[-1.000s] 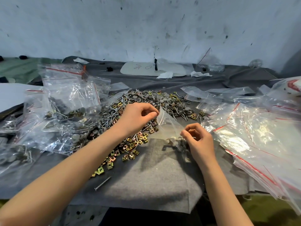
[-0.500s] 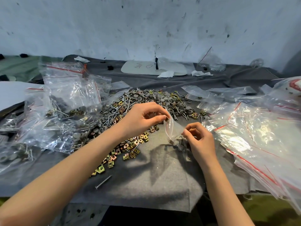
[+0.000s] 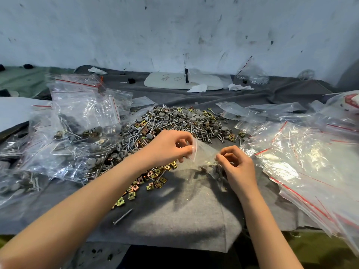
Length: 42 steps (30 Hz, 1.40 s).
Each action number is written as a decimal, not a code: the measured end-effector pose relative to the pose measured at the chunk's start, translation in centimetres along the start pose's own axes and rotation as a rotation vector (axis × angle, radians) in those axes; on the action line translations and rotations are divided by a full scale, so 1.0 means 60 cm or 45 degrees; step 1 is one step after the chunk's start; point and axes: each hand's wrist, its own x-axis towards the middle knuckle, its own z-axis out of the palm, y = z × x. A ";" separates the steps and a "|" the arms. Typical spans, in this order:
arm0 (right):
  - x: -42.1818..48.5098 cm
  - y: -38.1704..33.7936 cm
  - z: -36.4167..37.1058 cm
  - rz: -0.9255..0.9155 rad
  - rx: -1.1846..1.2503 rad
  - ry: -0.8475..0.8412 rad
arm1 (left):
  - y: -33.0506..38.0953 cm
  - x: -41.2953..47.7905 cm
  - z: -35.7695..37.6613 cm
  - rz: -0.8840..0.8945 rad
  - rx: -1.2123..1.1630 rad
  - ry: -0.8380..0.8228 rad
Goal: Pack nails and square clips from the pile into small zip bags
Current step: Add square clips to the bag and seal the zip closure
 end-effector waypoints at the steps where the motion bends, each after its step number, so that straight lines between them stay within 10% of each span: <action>1: 0.000 0.000 0.000 -0.003 -0.001 -0.001 | 0.001 0.001 0.000 -0.014 -0.027 0.009; 14: -0.001 -0.001 0.000 -0.010 -0.003 0.003 | -0.014 0.005 -0.010 -0.066 -0.169 0.330; 22: 0.000 0.000 0.000 -0.041 -0.032 0.018 | -0.068 0.023 0.032 0.005 0.980 0.033; 27: 0.000 0.003 -0.001 -0.038 -0.007 0.025 | -0.068 0.043 0.039 0.068 1.083 0.088; 37: 0.001 0.002 -0.001 -0.045 -0.039 0.010 | -0.025 0.030 -0.006 -0.276 -0.506 0.490; 42: 0.000 0.001 0.000 -0.036 -0.028 0.011 | 0.010 0.018 -0.003 -0.235 -0.435 0.358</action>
